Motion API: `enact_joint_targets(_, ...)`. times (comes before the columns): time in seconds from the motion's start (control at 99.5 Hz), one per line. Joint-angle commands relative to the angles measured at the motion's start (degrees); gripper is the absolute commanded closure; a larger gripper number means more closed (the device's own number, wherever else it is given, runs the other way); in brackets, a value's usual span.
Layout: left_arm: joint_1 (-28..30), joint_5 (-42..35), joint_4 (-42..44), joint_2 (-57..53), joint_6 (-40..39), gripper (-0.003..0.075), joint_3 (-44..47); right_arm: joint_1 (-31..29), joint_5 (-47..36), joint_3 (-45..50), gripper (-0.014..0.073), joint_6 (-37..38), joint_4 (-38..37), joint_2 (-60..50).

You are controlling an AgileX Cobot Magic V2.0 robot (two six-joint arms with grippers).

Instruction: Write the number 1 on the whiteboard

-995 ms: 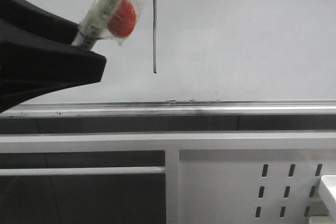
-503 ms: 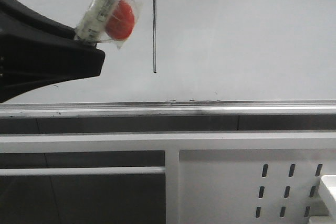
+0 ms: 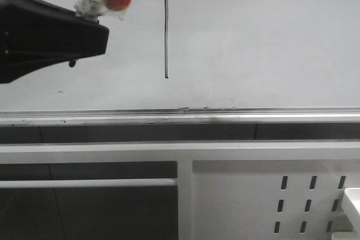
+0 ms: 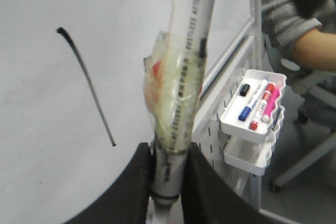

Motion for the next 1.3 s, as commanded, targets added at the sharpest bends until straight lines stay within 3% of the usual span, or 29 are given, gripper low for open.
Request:
enact_joint_targets(0.0,-0.26,-3.48,-8.81,-0.73,-0.92,0.074,-0.65,-1.13,-6.11,-1.81,0.0149,-0.17,-0.18,-3.66)
enact_joint_targets(0.151,-0.26,-4.25,-12.72,-0.73,-0.92,0.074,0.85,-3.46,-5.17,-1.81,0.0232,-0.17,-0.47,-7.35)
enact_joint_targets(0.302,-0.26,-11.58,-20.45,-0.73,-0.92,0.0741,4.23,-4.72,-1.0,-1.81,0.0343,0.65,-0.47,-10.72)
enact_joint_targets(0.483,-0.26,-15.33,-26.84,-0.73,-0.92,0.0741,9.23,-4.8,4.84,-1.7,0.0671,2.79,-0.56,-13.33)
enact_joint_targets(0.694,-0.26,-19.98,-36.23,-0.73,-0.68,0.074,14.29,-4.8,3.31,2.79,0.0659,4.78,-0.81,-17.09)
enact_joint_targets(0.875,-0.26,-22.52,-36.83,1.04,1.0,0.0741,15.09,-4.8,-7.76,11.08,0.0659,5.6,-0.66,-22.92)
enact_joint_targets(1.005,-0.26,-29.04,-36.96,7.26,1.77,0.0741,15.09,-4.8,-15.34,16.63,0.066,5.73,1.51,-26.46)
enact_joint_targets(1.126,-0.26,-39.74,-37.88,15.37,1.77,0.0741,15.09,-4.8,-15.67,18.1,0.066,5.73,1.92,-27.47)
enact_joint_targets(1.287,-0.26,-39.67,-38.25,22.95,-0.57,0.074,12.39,-4.8,-15.79,18.1,0.0663,5.73,1.92,-27.47)
